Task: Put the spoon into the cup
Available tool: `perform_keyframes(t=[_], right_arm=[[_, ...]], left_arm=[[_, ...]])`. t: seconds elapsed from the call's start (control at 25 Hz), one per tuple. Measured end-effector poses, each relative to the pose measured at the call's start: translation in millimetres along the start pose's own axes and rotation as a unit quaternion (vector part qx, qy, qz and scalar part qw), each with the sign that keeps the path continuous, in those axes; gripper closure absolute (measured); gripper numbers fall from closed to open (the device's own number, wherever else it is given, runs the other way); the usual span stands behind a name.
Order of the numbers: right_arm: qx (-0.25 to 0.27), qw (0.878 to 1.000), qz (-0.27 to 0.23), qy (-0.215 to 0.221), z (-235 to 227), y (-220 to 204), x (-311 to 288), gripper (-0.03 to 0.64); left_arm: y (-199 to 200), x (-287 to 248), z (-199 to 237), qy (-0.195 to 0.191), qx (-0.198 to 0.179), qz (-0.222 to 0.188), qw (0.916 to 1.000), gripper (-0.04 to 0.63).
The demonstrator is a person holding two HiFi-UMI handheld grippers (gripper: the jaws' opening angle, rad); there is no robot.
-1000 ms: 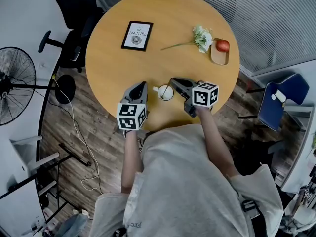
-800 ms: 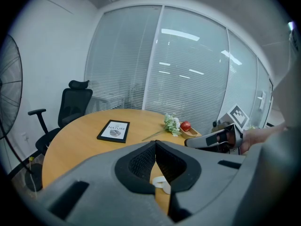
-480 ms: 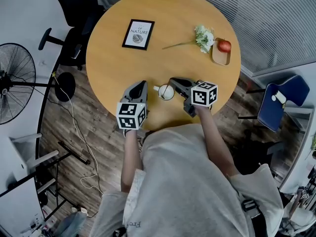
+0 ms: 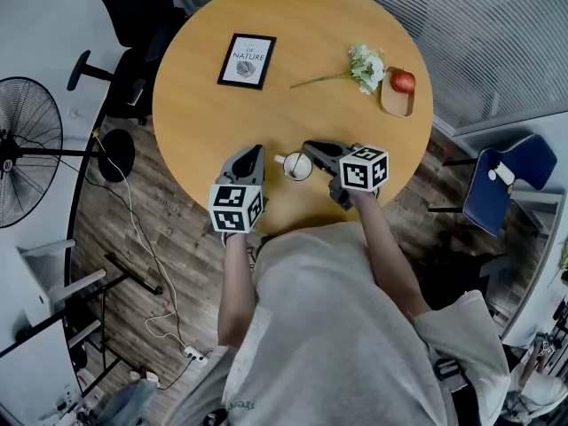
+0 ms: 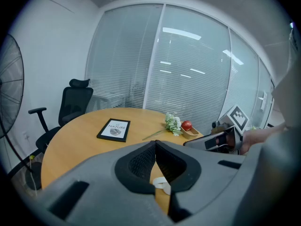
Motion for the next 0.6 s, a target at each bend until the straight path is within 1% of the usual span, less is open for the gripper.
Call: perform_keyframes(t=[0.6], right_arm=[[-0.004,1.0,-0.01,-0.014,-12,3,-1,0.614]], left_arm=[[-4,-3,1,0.0,0.002,0.007,1.0,0.587]])
Point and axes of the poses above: the fingertips, and each gripper's own axes: x backward along the fingers, z to its left, y out of its top, the point moved 1 cm from there along x, backward along the fingers, and after that the axes turned 3 degrees about -x, right-handed, at the moved point
